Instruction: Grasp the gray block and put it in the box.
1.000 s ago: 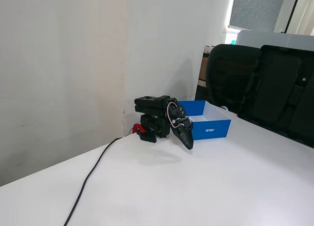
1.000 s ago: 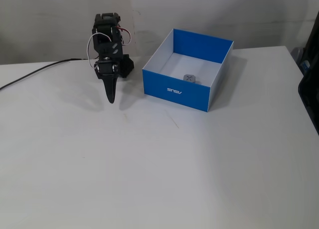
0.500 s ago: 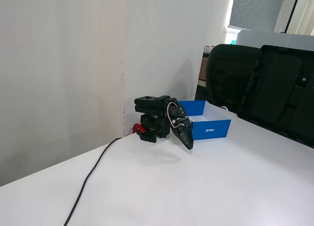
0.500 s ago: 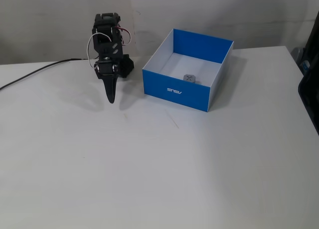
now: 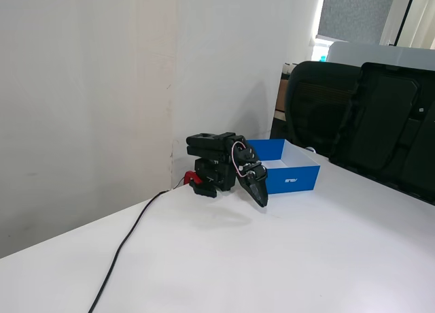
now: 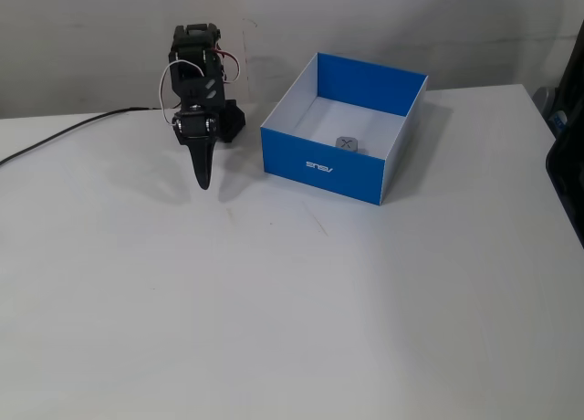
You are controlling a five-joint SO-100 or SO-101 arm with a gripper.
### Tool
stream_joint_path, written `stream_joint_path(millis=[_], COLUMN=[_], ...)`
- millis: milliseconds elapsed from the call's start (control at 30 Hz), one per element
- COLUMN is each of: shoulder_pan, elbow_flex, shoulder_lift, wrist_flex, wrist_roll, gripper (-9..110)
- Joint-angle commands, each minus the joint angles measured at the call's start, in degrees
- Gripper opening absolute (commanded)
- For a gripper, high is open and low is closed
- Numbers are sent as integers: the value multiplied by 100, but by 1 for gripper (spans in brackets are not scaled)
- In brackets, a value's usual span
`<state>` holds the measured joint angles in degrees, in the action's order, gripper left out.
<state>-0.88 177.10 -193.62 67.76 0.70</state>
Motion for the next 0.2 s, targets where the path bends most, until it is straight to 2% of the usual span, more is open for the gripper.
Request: stream_joint_path(millis=[0, 167], shoulder_pan=[0, 0], elbow_flex=[88, 88], shoulder_lift=[-88, -88], wrist_flex=[18, 18], wrist_roll=[35, 35], gripper=[0, 0])
